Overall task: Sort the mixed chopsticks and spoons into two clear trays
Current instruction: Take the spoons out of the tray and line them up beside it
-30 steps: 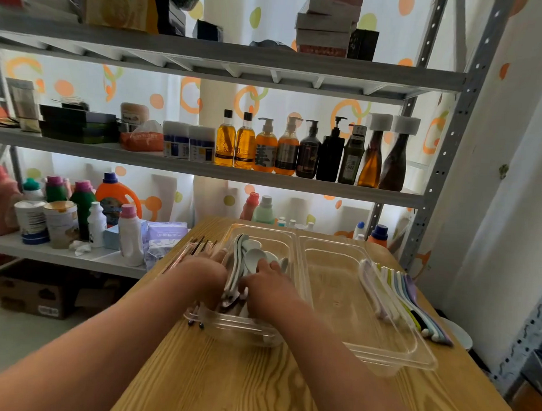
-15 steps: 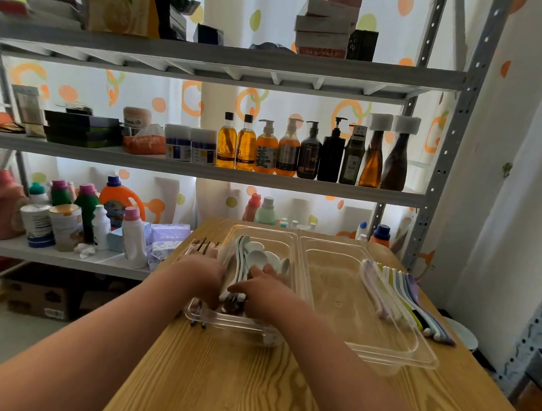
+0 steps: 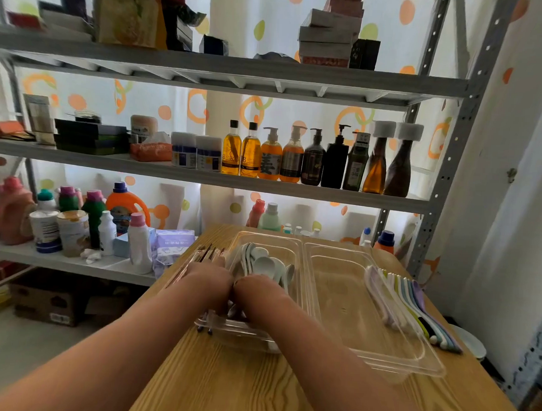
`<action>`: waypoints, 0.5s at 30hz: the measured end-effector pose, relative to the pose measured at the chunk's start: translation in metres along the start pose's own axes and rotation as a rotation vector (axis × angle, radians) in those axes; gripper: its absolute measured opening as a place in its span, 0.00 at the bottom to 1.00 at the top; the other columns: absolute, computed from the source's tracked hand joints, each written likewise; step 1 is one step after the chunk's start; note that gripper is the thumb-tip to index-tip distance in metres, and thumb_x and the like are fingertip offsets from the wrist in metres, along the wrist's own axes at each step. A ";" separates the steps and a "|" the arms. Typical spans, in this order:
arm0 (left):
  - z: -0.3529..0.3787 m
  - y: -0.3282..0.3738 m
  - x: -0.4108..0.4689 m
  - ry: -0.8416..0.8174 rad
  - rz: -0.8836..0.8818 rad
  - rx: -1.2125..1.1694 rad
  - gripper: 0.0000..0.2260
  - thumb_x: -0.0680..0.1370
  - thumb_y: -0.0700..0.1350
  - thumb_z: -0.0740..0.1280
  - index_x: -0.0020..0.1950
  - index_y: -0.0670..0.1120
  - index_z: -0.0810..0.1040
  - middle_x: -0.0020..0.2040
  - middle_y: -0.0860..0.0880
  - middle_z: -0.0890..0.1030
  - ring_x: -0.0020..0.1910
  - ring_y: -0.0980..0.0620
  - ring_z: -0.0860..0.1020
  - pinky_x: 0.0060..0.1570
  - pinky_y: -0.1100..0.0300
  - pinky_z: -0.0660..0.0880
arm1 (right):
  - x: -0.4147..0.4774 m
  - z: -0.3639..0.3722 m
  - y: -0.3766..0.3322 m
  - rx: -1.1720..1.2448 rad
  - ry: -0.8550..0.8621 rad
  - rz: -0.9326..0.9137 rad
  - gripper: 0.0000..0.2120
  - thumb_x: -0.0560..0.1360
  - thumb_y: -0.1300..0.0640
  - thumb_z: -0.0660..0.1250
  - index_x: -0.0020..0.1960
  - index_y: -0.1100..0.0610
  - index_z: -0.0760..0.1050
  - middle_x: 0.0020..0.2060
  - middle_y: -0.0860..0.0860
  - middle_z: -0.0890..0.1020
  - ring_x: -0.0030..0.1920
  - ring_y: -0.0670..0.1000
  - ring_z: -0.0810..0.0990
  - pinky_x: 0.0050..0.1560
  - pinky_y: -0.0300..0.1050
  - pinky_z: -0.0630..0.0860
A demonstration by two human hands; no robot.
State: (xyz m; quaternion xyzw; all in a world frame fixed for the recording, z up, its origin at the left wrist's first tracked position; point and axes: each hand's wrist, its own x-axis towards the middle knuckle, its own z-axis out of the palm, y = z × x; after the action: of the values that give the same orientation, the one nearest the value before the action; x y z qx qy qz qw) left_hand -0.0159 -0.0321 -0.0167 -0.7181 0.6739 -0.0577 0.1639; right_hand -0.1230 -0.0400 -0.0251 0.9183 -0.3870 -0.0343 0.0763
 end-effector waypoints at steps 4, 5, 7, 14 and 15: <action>-0.001 0.008 0.003 0.051 -0.069 -0.038 0.25 0.75 0.52 0.70 0.70 0.48 0.69 0.74 0.44 0.62 0.69 0.40 0.66 0.63 0.45 0.68 | -0.005 -0.005 0.004 -0.043 -0.016 -0.018 0.11 0.74 0.62 0.67 0.57 0.58 0.76 0.50 0.55 0.80 0.51 0.54 0.79 0.51 0.47 0.74; -0.001 0.010 0.004 0.054 -0.082 -0.057 0.26 0.74 0.52 0.70 0.70 0.47 0.69 0.73 0.44 0.62 0.69 0.40 0.66 0.62 0.45 0.69 | -0.006 -0.006 0.006 -0.083 -0.007 -0.041 0.12 0.74 0.62 0.67 0.57 0.59 0.76 0.49 0.55 0.80 0.51 0.54 0.79 0.49 0.46 0.74; -0.001 0.011 0.004 0.055 -0.095 -0.091 0.26 0.74 0.52 0.71 0.70 0.47 0.70 0.72 0.43 0.63 0.68 0.40 0.67 0.61 0.46 0.69 | -0.009 -0.005 0.010 -0.121 0.022 -0.065 0.12 0.74 0.60 0.67 0.57 0.59 0.76 0.49 0.56 0.80 0.51 0.55 0.79 0.48 0.46 0.73; 0.004 0.010 0.004 0.066 -0.075 -0.151 0.26 0.74 0.50 0.71 0.70 0.47 0.70 0.77 0.42 0.56 0.71 0.40 0.64 0.64 0.47 0.70 | -0.020 -0.006 0.018 -0.010 0.206 -0.065 0.17 0.74 0.68 0.64 0.63 0.61 0.72 0.54 0.60 0.78 0.57 0.57 0.76 0.54 0.47 0.74; 0.004 0.010 0.002 0.063 -0.072 -0.146 0.27 0.74 0.52 0.71 0.71 0.48 0.70 0.77 0.42 0.55 0.72 0.40 0.63 0.65 0.47 0.69 | -0.021 -0.006 0.020 0.019 0.231 -0.065 0.17 0.74 0.69 0.64 0.62 0.61 0.72 0.54 0.60 0.78 0.57 0.57 0.76 0.55 0.47 0.74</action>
State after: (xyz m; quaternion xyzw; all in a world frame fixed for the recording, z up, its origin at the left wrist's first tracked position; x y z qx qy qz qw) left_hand -0.0241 -0.0343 -0.0240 -0.7497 0.6549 -0.0369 0.0875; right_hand -0.1511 -0.0383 -0.0159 0.9289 -0.3458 0.0728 0.1106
